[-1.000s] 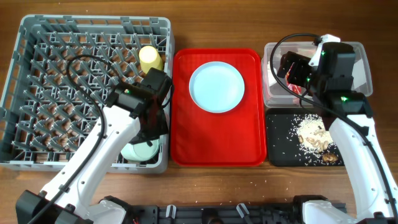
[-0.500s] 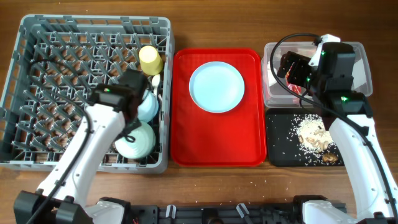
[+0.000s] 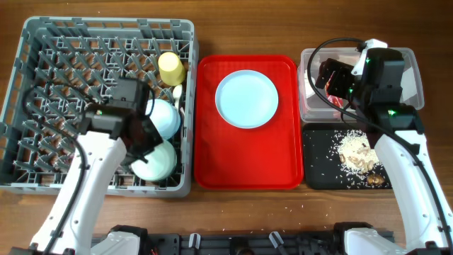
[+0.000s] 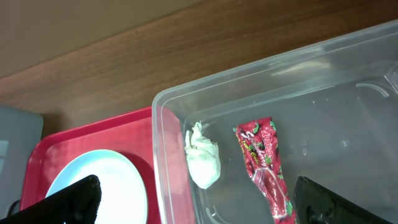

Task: Sort waste into correct bins and load items into the dishwasher rack
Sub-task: 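Move the left gripper to the light blue plate and grasp its edge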

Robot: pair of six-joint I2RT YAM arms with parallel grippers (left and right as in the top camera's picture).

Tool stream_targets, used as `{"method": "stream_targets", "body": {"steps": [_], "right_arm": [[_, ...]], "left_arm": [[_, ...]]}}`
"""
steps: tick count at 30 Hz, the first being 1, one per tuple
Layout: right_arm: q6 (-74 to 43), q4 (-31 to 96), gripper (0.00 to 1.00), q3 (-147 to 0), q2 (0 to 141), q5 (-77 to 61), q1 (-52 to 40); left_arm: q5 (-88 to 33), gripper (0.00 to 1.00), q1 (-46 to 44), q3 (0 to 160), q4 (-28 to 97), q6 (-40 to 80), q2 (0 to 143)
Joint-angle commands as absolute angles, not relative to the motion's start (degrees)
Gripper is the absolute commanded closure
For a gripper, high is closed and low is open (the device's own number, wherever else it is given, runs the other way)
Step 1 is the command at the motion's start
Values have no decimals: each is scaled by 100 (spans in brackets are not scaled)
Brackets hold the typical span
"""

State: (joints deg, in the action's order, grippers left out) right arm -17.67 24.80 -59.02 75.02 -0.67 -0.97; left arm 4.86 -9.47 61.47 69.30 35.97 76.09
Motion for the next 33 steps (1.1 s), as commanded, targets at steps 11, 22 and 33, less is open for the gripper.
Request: {"method": "stream_targets", "body": {"steps": [11,22,33], "right_arm": [[-1691,2469,0,-5924,7555,-137,-130],[-1691,2469,0,-5924,7555,-134,-130],[-1693,2469,0,-5924,7555,-134,-130]], "left_arm": [[30,96,-954,6980,6626,3487,7120],[-740,75,-2978,7400,4099,3468,8678],[-746,89,-3883,7400,2115,3472,11544]]}}
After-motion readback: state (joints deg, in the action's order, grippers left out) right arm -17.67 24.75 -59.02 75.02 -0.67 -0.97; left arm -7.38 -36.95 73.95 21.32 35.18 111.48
